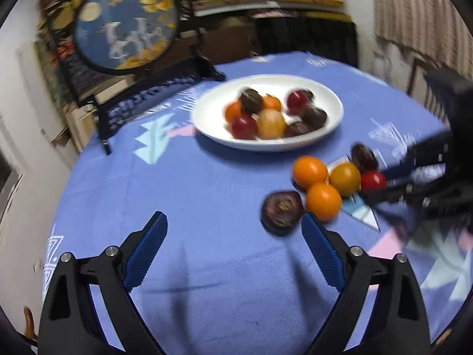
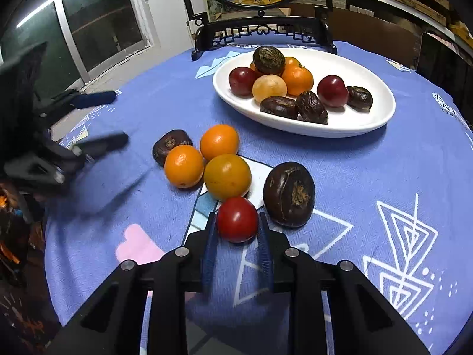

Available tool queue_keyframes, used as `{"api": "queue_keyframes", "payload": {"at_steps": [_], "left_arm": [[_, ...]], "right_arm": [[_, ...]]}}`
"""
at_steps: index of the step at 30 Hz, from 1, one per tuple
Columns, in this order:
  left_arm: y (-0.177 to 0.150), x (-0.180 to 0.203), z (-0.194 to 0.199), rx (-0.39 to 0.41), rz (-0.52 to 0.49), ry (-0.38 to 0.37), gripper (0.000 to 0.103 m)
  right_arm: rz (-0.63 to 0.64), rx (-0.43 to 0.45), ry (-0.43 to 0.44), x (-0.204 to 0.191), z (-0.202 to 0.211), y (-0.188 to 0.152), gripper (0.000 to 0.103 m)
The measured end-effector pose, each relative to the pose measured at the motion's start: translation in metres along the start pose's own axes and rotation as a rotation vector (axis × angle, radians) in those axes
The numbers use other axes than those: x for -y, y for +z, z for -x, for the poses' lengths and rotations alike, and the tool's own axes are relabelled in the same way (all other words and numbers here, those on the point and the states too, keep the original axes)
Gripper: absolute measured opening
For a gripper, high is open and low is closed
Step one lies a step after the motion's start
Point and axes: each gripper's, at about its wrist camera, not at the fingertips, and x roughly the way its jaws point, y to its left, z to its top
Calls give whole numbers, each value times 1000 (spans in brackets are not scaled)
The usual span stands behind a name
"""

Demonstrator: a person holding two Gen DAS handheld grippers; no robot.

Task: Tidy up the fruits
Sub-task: 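Move both open tools back toward the fruit pile, then grasp a red tomato with the right tool while the left tool grasps a dark brown fruit, then carry the red tomato and dark brown fruit over the plate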

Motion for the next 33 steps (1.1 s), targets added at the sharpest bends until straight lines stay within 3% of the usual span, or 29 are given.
{"api": "queue_keyframes", "payload": {"at_steps": [8,11,12,13,17,23,30,33], "left_arm": [[7,14,-50,-101,-85,-67,86],[13,11,-63,-129,-56,-137,68],[15,10,-64,-136,-44,-180,50],[16,11,-64,-139,-39,-199,40],[15,16,-59,-141,-43,-184,40],[26,13,-21,-51,-10,-147,40],[68,10,7,72,42,-35,40],[88,9,10,108,93,-25,40]], "right_arm": [[-53,14,13,16,14,-6,27],[-65,15,18,19,13,-6,27],[-68,15,18,20,12,-6,27],[-71,14,20,20,11,-6,27],[-68,14,28,20,9,-6,27],[-55,37,23,18,17,-6,27],[-43,167,-9,19,57,14,27],[-36,230,-28,24,75,30,27]]}}
